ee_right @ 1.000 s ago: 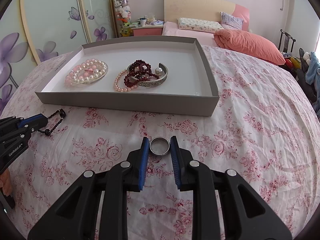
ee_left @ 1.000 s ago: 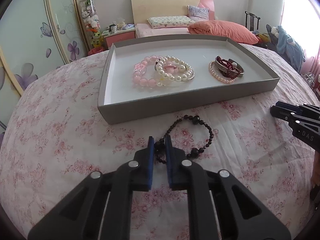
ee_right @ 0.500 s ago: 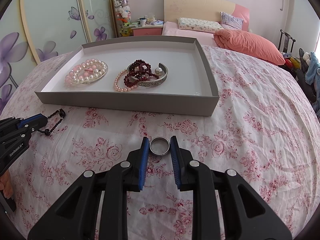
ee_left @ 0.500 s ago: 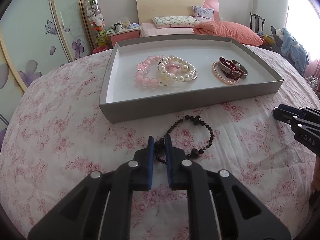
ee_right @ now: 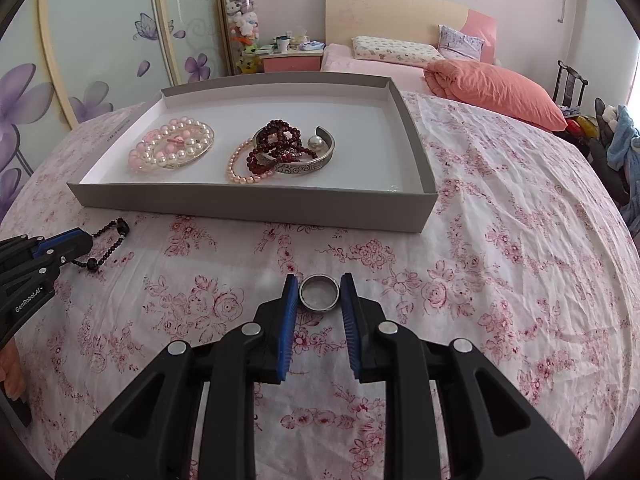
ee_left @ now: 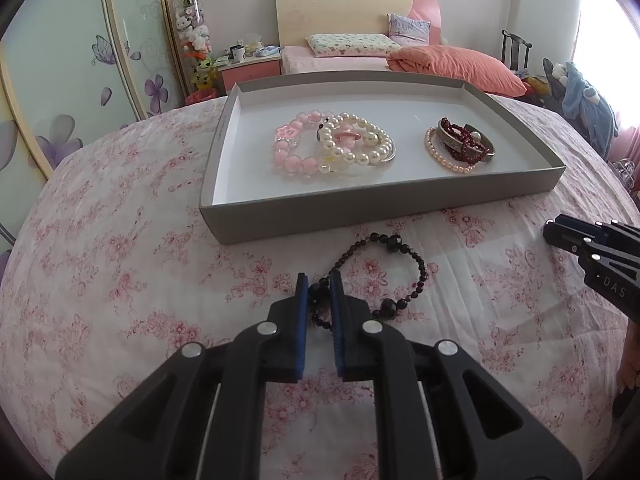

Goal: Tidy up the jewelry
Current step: 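Carry the black bead bracelet and silver ring over the tray with both tools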

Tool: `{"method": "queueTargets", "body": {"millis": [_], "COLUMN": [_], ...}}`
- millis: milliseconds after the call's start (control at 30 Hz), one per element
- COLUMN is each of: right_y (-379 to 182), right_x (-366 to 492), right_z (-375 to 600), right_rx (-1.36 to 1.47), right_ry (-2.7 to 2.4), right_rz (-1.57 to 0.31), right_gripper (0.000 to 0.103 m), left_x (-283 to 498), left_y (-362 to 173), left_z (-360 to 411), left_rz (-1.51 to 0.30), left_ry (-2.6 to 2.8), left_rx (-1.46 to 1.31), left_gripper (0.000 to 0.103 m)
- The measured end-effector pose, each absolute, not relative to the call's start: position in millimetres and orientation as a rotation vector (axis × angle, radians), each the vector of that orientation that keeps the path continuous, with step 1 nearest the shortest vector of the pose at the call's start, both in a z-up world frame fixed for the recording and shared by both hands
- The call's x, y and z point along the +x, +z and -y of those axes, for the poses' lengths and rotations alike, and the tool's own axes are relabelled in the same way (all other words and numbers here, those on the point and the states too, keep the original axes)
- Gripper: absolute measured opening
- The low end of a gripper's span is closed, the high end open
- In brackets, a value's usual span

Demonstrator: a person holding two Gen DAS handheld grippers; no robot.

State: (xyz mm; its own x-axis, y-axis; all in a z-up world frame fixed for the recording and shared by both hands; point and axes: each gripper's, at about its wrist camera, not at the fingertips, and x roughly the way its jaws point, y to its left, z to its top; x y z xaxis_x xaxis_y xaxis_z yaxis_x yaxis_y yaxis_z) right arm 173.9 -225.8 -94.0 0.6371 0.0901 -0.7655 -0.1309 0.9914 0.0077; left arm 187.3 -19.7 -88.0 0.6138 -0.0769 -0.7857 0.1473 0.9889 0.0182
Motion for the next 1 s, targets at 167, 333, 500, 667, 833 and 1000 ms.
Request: {"method": "queueTargets", "body": {"millis": [167,333,500,667,833,1000], "right_y": [-85.6,-69.4,-50.3,-34.1,-19.5,-7.0], "right_x": [167.8,159.4,150.7,144.0,135.9,126.9], "right_z": [224.4,222.2,216.5,212.2,210.7,210.2], "right_rx": [-0.027,-0.005,0.012,0.027,0.033,0.037], "right_ry": [0.145,0.161,0.183,0.199,0.203,0.199], "right_rz": [-0.847,-0.787,-0.704,-0.627,-0.547,-0.466], "right_gripper": [0.023,0.023,0.023,0.023,0.023,0.023], "left_x": [182.2,170.3,161.2,153.1,144.6,138.2], "left_y": [-82.7,-66.6,-47.6,-33.1,-18.4,-5.1], "left_z": [13.5,14.4,18.3,20.5,22.3,25.8], "left_rz": [-0.892,-0.830,-0.764,-0.712,-0.643,-0.580], "left_ry": [-0.157,-0.191,-0.212,-0.216,-0.185,-0.155], "left_rx": [0.017,-0.028,-0.058,-0.072,-0.063,-0.029], "left_gripper": [0.011,0.011,0.011,0.011,0.011,0.011]}}
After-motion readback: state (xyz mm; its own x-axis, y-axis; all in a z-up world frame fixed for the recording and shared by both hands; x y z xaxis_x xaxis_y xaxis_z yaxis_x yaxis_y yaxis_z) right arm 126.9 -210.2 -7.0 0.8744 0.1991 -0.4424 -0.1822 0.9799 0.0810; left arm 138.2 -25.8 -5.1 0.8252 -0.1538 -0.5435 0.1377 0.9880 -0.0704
